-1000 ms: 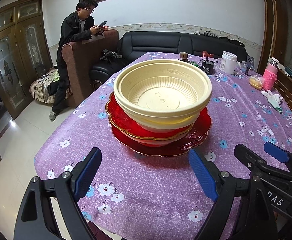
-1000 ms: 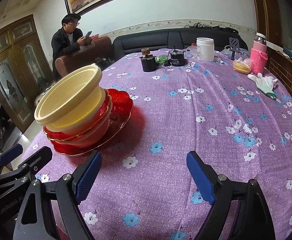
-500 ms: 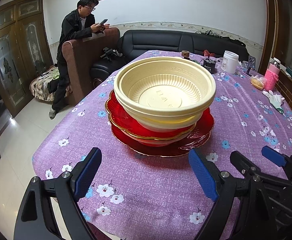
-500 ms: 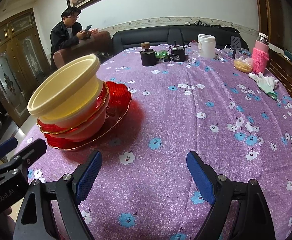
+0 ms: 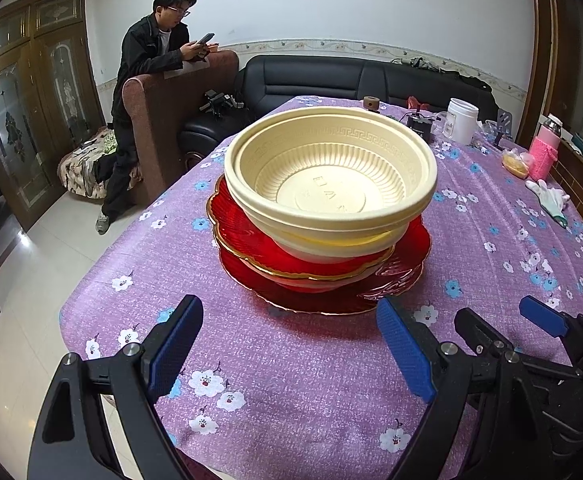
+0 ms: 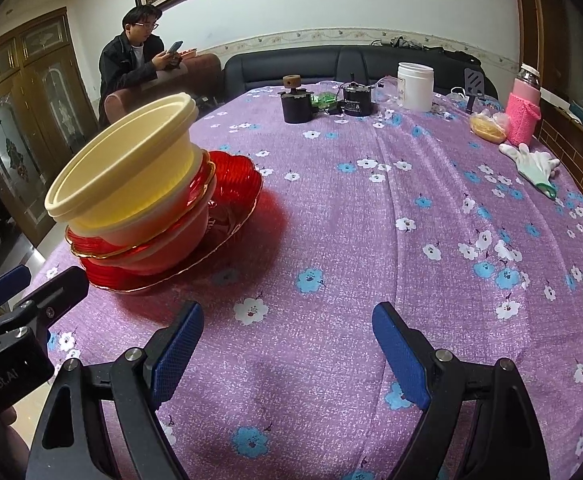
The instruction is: Organize plates and bowls
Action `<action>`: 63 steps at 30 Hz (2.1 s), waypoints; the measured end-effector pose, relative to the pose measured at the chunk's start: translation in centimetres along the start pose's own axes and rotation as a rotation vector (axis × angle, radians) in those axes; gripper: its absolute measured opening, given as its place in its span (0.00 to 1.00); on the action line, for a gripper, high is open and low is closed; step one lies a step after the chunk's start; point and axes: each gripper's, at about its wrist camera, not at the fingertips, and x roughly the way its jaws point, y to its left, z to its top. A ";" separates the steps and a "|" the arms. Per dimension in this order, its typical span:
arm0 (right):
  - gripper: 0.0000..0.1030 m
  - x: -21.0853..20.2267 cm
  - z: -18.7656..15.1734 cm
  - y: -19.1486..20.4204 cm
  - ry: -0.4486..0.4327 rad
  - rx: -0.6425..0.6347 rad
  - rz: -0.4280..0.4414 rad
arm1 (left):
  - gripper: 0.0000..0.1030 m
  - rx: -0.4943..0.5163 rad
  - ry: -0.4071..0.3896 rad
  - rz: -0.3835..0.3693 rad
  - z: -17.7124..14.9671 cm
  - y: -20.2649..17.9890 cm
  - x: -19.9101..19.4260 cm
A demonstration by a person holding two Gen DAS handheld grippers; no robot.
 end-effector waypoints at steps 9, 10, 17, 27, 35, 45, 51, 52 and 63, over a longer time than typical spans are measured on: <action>0.87 0.5 -0.1 0.1 0.009 -0.004 -0.004 | 0.86 -0.007 0.008 -0.002 0.1 0.1 0.6; 0.87 0.6 -0.1 0.2 0.011 -0.002 -0.004 | 0.86 -0.008 0.009 -0.002 0.1 0.1 0.6; 0.87 0.8 -0.2 0.3 0.018 -0.007 -0.006 | 0.86 -0.014 0.012 -0.003 -0.1 0.3 0.9; 0.87 0.9 -0.3 0.6 0.022 -0.014 -0.006 | 0.86 -0.017 0.012 -0.029 -0.3 0.6 0.8; 0.87 0.4 -0.6 0.0 0.017 0.004 -0.022 | 0.86 -0.007 0.042 -0.171 -1.1 -0.3 0.6; 0.87 -1.2 -0.9 0.1 -0.018 0.001 -0.035 | 1.00 -0.074 -0.234 -0.139 -0.8 0.9 -5.2; 0.87 -2.2 0.0 1.7 -0.059 -0.044 -0.013 | 1.00 -0.086 -0.305 -0.147 0.4 0.8 -6.8; 0.87 -2.3 0.0 1.9 -0.059 -0.050 -0.010 | 1.00 -0.082 -0.294 -0.149 0.6 0.8 -6.6; 0.87 -1.4 0.0 3.2 -0.030 -0.086 -0.001 | 1.00 -0.036 -0.148 -0.125 0.3 0.3 -4.0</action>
